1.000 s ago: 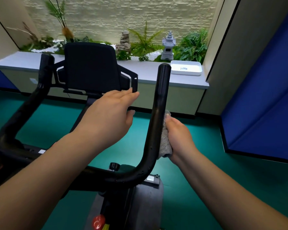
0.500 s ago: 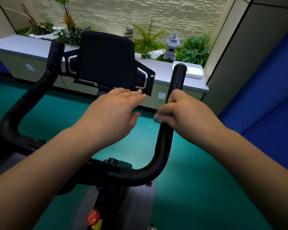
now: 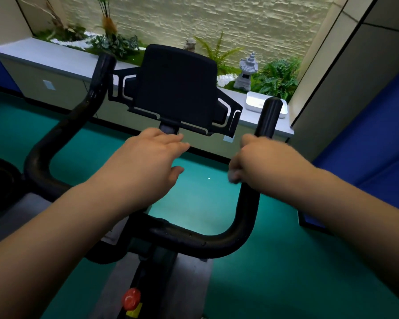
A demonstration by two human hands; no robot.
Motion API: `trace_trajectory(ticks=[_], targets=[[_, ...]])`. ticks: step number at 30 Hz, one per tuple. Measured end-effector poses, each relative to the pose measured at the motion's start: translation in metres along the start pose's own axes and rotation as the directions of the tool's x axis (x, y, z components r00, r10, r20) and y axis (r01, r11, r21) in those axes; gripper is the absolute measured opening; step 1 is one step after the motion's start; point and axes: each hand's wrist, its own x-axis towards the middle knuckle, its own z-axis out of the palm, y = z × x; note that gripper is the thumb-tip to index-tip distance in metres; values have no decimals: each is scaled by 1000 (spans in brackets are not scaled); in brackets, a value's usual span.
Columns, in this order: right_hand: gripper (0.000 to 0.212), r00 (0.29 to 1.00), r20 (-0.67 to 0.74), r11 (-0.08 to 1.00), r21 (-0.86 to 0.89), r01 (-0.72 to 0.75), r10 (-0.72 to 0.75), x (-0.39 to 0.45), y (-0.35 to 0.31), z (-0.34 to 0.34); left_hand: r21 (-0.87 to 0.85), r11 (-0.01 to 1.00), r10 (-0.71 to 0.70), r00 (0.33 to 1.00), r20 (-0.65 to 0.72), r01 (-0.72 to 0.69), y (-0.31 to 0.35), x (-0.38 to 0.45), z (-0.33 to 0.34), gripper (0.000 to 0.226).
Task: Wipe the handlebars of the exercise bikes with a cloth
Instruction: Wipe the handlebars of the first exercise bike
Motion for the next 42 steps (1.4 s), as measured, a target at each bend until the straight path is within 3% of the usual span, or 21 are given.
trace_trajectory(ticks=[2, 7, 12, 17, 22, 27, 30, 33, 37, 42], targets=[[19, 1000, -11, 999, -21, -28, 28, 7, 6, -1, 31, 999, -13, 999, 31, 12, -4, -4, -1, 54], [22, 986, 156, 996, 77, 44, -55, -6, -7, 3, 64, 998, -19, 994, 109, 12, -10, -13, 4, 53], [20, 992, -114, 998, 37, -59, 63, 3, 8, 4, 41, 999, -4, 994, 112, 0, -21, -19, 10, 46], [18, 999, 52, 981, 191, -17, 7, -23, -10, 10, 22, 999, -28, 994, 109, 26, -27, -21, 9, 55], [20, 985, -130, 989, 105, -104, 117, -10, -4, 8, 8, 999, -52, 996, 77, 51, -27, -17, 4, 56], [12, 999, 28, 979, 199, -49, 44, -26, -14, 12, -17, 999, -39, 998, 39, 40, -31, -23, 3, 53], [17, 987, -125, 939, 340, -57, 105, -34, -12, 26, -56, 998, -29, 1000, -2, 29, -36, -30, 7, 47], [24, 900, -334, 870, 484, -91, 280, -41, -12, 48, -88, 996, -21, 999, -26, 19, -37, -38, 11, 42], [26, 867, -340, 760, 647, -66, 364, -67, -33, 68, -80, 996, 22, 995, -100, -30, -37, -44, 17, 35], [28, 812, -375, 694, 718, -51, 448, -73, -33, 76, -47, 997, 62, 991, -115, -68, -33, -46, 17, 31]])
